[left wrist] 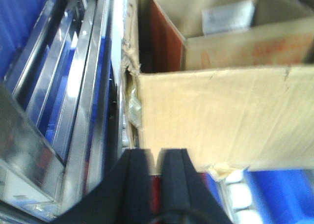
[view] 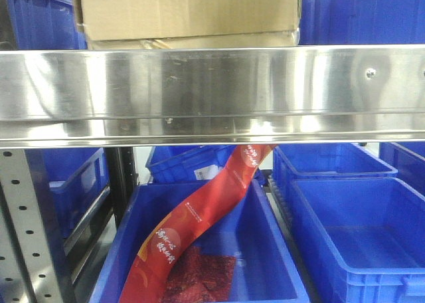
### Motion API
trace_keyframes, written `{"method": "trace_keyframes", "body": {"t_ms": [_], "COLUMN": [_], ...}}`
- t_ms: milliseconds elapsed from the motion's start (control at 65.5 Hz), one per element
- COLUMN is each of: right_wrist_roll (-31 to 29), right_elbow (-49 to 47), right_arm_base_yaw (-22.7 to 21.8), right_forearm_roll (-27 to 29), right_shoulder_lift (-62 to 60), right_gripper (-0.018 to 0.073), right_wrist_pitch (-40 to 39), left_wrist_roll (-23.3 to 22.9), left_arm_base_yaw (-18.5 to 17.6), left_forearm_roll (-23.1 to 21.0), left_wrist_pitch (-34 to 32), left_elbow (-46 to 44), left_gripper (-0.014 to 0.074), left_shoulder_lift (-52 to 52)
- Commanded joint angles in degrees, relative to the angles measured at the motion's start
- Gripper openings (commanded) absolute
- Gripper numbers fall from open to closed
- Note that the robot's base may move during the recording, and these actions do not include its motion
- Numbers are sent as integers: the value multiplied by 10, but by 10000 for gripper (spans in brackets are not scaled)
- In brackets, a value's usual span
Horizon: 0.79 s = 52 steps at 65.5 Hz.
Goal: Stack two boxes on right shelf middle
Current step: 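Lower the held boxes onto the middle shelf level, then open both grippers and pull them back from the boxes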
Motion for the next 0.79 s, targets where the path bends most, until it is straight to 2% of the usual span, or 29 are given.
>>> {"method": "trace_keyframes", "body": {"t_ms": [0,107,229,305,412,535,672,779], "right_wrist_roll": [-33,-87,-91,-91,-86,-31,-24,-24], "right_elbow": [-4,7,65,122,211,305,400,476], "right_arm_base_yaw": [-2,-2,-2,-2,-12,-47,-87,-109], "right_forearm_roll": [-10,-10,-10,-10,-10,-10,-10,-10], "right_shoulder_lift": [0,-3,-30,-59,-105,-155,-218,-285], "right_gripper": [-163,-165,-165,-165,-165,-165,-165,-165], "right_wrist_pitch": [-9,-35,-106,-162,-246,-320,-365,-366], "left_wrist_roll": [43,76,76,76,76,76,75,56], "left_arm_base_yaw": [3,3,3,3,4,4,4,4], "left_forearm_roll": [-8,-43,-89,-111,-111,-110,-113,-116], "left_wrist_pitch": [-14,-32,-109,-168,-239,-321,-410,-433], "left_elbow": [0,3,56,126,225,361,500,580], "left_gripper": [-97,-97,-97,-97,-97,-97,-97,-101], "left_shoulder_lift": [-5,-12,-48,-88,-144,-224,-313,-381]}}
